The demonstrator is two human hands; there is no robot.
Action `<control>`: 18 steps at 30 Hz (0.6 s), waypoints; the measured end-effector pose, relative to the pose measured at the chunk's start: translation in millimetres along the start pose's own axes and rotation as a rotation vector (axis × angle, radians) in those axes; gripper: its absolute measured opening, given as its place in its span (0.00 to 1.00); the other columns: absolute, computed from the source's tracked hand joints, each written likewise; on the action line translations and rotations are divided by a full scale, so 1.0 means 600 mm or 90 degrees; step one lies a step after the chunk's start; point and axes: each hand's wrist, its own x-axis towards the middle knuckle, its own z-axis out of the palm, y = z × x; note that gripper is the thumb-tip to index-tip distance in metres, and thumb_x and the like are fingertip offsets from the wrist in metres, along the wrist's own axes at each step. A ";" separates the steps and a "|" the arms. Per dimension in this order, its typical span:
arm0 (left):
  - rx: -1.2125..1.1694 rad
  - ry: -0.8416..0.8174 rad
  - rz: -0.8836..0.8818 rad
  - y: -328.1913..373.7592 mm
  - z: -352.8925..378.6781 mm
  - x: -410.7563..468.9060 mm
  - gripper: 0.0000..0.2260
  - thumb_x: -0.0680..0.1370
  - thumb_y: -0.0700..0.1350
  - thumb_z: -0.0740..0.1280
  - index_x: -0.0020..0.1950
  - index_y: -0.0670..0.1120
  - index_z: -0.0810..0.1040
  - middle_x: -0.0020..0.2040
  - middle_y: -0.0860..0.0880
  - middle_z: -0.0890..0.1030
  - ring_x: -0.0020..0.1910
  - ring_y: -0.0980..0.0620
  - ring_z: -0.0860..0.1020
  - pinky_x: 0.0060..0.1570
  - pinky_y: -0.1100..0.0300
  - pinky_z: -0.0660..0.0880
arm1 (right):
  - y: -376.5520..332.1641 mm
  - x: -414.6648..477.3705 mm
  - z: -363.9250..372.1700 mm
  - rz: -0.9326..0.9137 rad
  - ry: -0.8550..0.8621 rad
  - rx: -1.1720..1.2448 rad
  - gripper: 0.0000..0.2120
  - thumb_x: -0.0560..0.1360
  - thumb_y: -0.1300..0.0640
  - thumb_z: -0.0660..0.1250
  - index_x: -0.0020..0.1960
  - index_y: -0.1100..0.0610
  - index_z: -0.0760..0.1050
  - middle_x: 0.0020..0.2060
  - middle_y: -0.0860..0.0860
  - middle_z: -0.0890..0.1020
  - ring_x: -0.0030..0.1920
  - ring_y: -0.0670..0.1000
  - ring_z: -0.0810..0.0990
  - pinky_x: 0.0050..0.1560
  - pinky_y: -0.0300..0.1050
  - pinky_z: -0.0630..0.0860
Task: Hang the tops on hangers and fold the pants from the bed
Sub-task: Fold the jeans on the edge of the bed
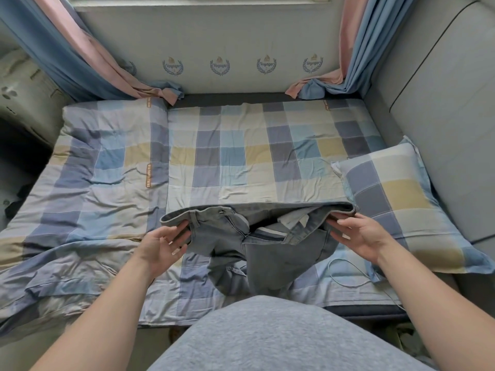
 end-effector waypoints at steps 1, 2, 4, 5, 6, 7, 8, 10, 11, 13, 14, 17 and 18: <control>0.064 0.031 0.033 0.001 0.009 0.002 0.10 0.79 0.38 0.64 0.56 0.48 0.80 0.56 0.52 0.85 0.55 0.52 0.82 0.49 0.55 0.74 | -0.002 0.004 0.005 -0.043 0.039 -0.049 0.10 0.77 0.71 0.63 0.52 0.59 0.78 0.46 0.53 0.86 0.51 0.53 0.85 0.55 0.52 0.79; 0.131 0.077 0.080 0.003 0.018 0.005 0.09 0.79 0.36 0.65 0.54 0.47 0.81 0.53 0.51 0.86 0.53 0.53 0.82 0.45 0.58 0.75 | -0.007 0.006 0.011 -0.091 0.087 -0.098 0.10 0.76 0.71 0.65 0.53 0.60 0.78 0.44 0.54 0.85 0.47 0.52 0.86 0.55 0.52 0.80; 0.225 0.165 0.188 0.015 0.036 0.007 0.05 0.78 0.35 0.69 0.48 0.43 0.82 0.41 0.49 0.86 0.50 0.47 0.83 0.40 0.60 0.78 | -0.027 0.010 0.020 -0.194 0.174 -0.209 0.09 0.73 0.70 0.71 0.48 0.59 0.79 0.42 0.55 0.84 0.45 0.54 0.84 0.54 0.51 0.81; 0.262 0.199 0.239 0.024 0.045 0.008 0.03 0.77 0.35 0.71 0.46 0.42 0.82 0.38 0.48 0.86 0.50 0.43 0.83 0.42 0.56 0.80 | -0.042 0.011 0.024 -0.241 0.199 -0.268 0.10 0.72 0.69 0.73 0.44 0.55 0.79 0.41 0.53 0.83 0.45 0.55 0.81 0.51 0.49 0.80; 0.310 0.236 0.288 0.036 0.054 0.009 0.02 0.76 0.36 0.72 0.46 0.43 0.82 0.38 0.47 0.85 0.51 0.41 0.83 0.47 0.51 0.80 | -0.060 0.012 0.028 -0.282 0.208 -0.310 0.11 0.73 0.67 0.74 0.42 0.52 0.78 0.39 0.51 0.82 0.45 0.55 0.79 0.46 0.46 0.77; 0.366 0.281 0.325 0.050 0.064 0.008 0.02 0.76 0.39 0.72 0.45 0.45 0.82 0.39 0.47 0.84 0.51 0.39 0.82 0.49 0.49 0.79 | -0.080 0.011 0.033 -0.320 0.208 -0.340 0.09 0.74 0.63 0.74 0.41 0.52 0.78 0.39 0.50 0.82 0.43 0.54 0.78 0.44 0.45 0.75; 0.415 0.333 0.352 0.066 0.075 0.006 0.02 0.76 0.41 0.71 0.44 0.47 0.81 0.40 0.47 0.82 0.51 0.38 0.81 0.48 0.48 0.77 | -0.103 0.010 0.038 -0.358 0.211 -0.366 0.06 0.75 0.58 0.75 0.41 0.53 0.79 0.39 0.53 0.81 0.41 0.54 0.77 0.42 0.45 0.73; 0.483 0.418 0.391 0.108 0.100 0.002 0.02 0.77 0.46 0.69 0.45 0.49 0.80 0.46 0.44 0.81 0.54 0.35 0.77 0.51 0.47 0.75 | -0.156 0.008 0.054 -0.446 0.223 -0.406 0.09 0.76 0.51 0.74 0.43 0.55 0.80 0.40 0.56 0.81 0.38 0.51 0.76 0.40 0.45 0.72; 0.516 0.447 0.411 0.132 0.114 -0.001 0.03 0.77 0.49 0.69 0.49 0.51 0.81 0.51 0.41 0.80 0.57 0.34 0.75 0.55 0.45 0.74 | -0.186 0.004 0.065 -0.478 0.216 -0.396 0.08 0.76 0.50 0.73 0.43 0.54 0.80 0.39 0.53 0.82 0.37 0.47 0.77 0.40 0.44 0.73; 0.551 0.478 0.463 0.186 0.145 -0.008 0.12 0.77 0.54 0.70 0.56 0.50 0.82 0.59 0.37 0.76 0.62 0.33 0.71 0.62 0.42 0.71 | -0.250 -0.006 0.089 -0.530 0.191 -0.362 0.05 0.78 0.51 0.71 0.44 0.51 0.79 0.41 0.46 0.83 0.39 0.40 0.79 0.45 0.44 0.76; 0.531 0.473 0.504 0.214 0.163 -0.017 0.13 0.77 0.55 0.70 0.58 0.49 0.81 0.60 0.38 0.76 0.62 0.34 0.71 0.62 0.43 0.70 | -0.283 -0.008 0.100 -0.557 0.189 -0.352 0.05 0.78 0.51 0.70 0.46 0.51 0.79 0.43 0.47 0.84 0.41 0.41 0.80 0.49 0.47 0.76; 0.359 0.328 0.664 0.303 0.224 -0.053 0.07 0.79 0.49 0.69 0.54 0.47 0.78 0.55 0.43 0.81 0.54 0.42 0.77 0.55 0.51 0.73 | -0.394 -0.031 0.131 -0.650 0.221 -0.337 0.11 0.79 0.49 0.70 0.50 0.58 0.78 0.46 0.57 0.83 0.45 0.51 0.77 0.52 0.55 0.76; 0.312 0.280 0.711 0.334 0.244 -0.071 0.06 0.80 0.46 0.69 0.55 0.47 0.77 0.54 0.45 0.81 0.53 0.45 0.78 0.55 0.53 0.74 | -0.431 -0.042 0.140 -0.679 0.232 -0.335 0.14 0.78 0.48 0.70 0.50 0.61 0.78 0.46 0.59 0.83 0.45 0.52 0.76 0.50 0.57 0.76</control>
